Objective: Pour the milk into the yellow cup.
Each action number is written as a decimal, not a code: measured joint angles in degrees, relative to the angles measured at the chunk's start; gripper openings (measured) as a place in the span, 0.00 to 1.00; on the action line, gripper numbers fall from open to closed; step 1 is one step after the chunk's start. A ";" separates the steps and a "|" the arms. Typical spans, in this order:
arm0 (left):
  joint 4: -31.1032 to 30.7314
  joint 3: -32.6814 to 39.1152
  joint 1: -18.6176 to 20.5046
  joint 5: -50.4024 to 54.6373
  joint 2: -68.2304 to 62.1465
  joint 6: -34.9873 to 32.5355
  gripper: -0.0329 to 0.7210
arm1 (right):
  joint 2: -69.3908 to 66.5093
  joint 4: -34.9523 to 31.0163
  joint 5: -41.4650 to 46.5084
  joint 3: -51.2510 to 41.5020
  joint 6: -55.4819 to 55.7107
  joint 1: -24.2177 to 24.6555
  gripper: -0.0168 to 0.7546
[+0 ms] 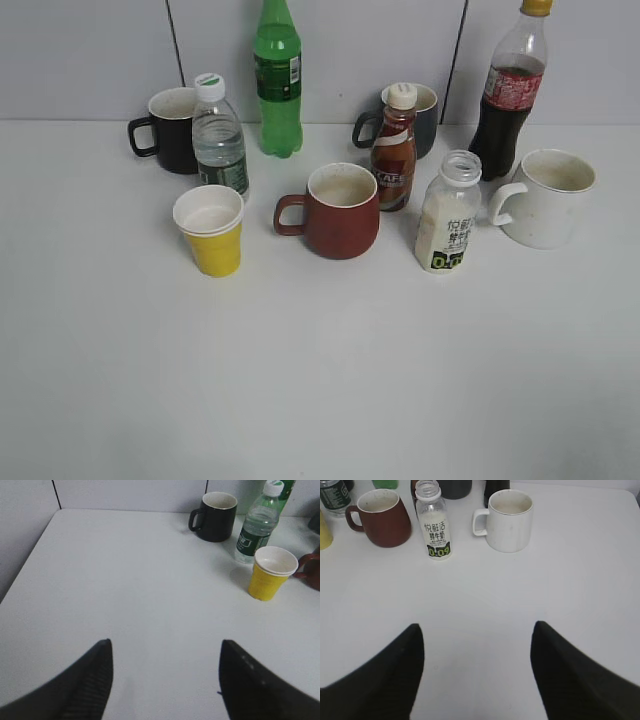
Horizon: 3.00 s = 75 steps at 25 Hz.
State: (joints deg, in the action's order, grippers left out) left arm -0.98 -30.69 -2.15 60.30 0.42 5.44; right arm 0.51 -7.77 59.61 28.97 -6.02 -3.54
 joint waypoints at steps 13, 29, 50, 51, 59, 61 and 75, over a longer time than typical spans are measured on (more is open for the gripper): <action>0.00 0.00 0.00 0.00 0.00 -0.05 0.71 | 0.01 0.00 0.00 0.00 0.00 0.00 0.67; 0.00 0.00 0.00 0.00 0.00 -0.05 0.71 | 0.01 0.00 0.00 0.00 0.00 0.00 0.67; 2.72 0.00 0.00 -0.29 0.00 -0.10 0.71 | 0.01 -0.17 -0.05 0.07 0.00 0.00 0.67; 3.46 -0.30 0.00 -1.55 0.00 -0.10 0.71 | 0.01 -0.39 -0.51 0.31 0.00 0.00 0.67; 4.11 1.42 0.00 -28.11 -7.35 -0.10 0.71 | -6.19 -3.92 -15.62 0.03 -3.09 0.00 0.67; 4.11 3.37 0.00 -37.73 -12.26 -0.10 0.71 | -10.63 -6.98 -20.80 -0.83 -7.09 0.00 0.67; 4.82 5.82 -1.98 -93.31 -64.03 -0.10 0.71 | -47.00 -15.55 -62.49 -4.84 -23.04 -12.52 0.67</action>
State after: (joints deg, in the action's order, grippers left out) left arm 3.85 -24.87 -4.14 -33.01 -63.62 5.34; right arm -46.49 -23.32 -2.88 24.13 -29.05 -16.06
